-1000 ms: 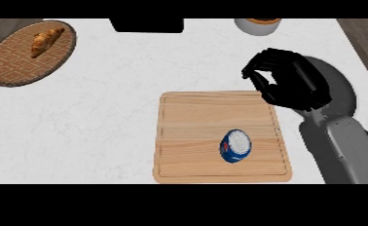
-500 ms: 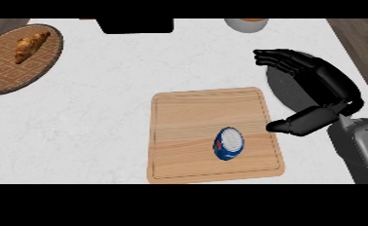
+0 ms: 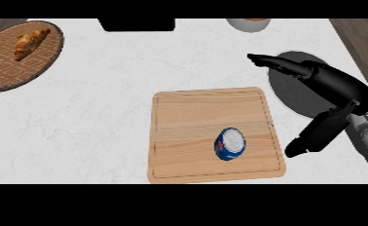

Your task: Pick the can from the cutting board and place it in the pan

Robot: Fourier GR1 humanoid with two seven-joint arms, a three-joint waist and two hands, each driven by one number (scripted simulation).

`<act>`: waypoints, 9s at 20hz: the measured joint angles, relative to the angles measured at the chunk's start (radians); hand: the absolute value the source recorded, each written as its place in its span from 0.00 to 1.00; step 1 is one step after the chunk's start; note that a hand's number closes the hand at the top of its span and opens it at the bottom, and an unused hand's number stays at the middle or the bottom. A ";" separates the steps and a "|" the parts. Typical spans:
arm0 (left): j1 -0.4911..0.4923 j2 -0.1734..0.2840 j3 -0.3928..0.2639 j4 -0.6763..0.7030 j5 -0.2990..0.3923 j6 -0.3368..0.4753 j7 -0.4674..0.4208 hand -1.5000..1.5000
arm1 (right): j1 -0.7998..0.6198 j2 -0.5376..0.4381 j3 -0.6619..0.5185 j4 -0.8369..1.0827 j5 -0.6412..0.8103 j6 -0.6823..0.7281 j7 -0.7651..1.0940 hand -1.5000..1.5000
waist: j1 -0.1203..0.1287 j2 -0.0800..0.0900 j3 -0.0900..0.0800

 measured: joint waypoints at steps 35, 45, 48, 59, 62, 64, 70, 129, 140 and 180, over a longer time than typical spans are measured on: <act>0.009 0.009 -0.021 0.014 -0.004 0.056 -0.090 0.50 | -0.046 0.026 0.407 -0.039 0.477 0.034 0.147 0.00 | -0.008 0.018 0.003; -0.002 0.013 -0.030 0.018 0.000 0.066 -0.100 0.50 | -0.042 0.063 0.486 0.024 0.560 0.020 0.149 1.00 | 0.001 0.022 0.003; -0.008 0.015 -0.034 0.019 0.001 0.067 -0.100 0.50 | -0.056 0.071 0.521 0.033 0.601 0.015 0.133 1.00 | 0.006 0.022 0.003; -0.007 0.021 -0.043 0.021 0.009 0.084 -0.108 0.50 | -0.085 0.102 0.548 0.061 0.703 -0.081 0.075 1.00 | -0.002 0.018 0.004; -0.001 0.024 -0.044 0.019 0.015 0.091 -0.109 0.50 | -0.090 0.117 0.523 0.057 0.719 -0.136 0.065 1.00 | -0.012 0.016 0.006; 0.006 0.025 -0.045 0.017 0.020 0.097 -0.110 0.50 | -0.093 0.119 0.494 0.055 0.728 -0.178 0.061 1.00 | -0.022 0.014 0.006; 0.053 0.034 -0.042 0.009 0.041 0.124 -0.121 0.50 | -0.030 0.118 0.410 0.049 0.767 -0.309 0.166 1.00 | -0.083 -0.006 0.006; -0.088 0.078 -0.126 0.042 0.054 0.136 -0.178 0.50 | 0.002 0.153 -0.217 0.459 0.601 -0.693 0.114 0.00 | 0.047 0.047 0.008; -0.065 0.093 -0.130 0.039 0.086 0.157 -0.180 0.50 | -0.053 0.178 -0.402 0.543 0.353 -0.614 -0.036 0.00 | 0.002 0.031 0.012; -0.062 0.137 -0.166 0.031 0.156 0.225 -0.201 0.50 | 0.176 -0.079 -0.536 0.719 0.162 -0.056 -0.502 0.00 | -0.043 0.020 0.005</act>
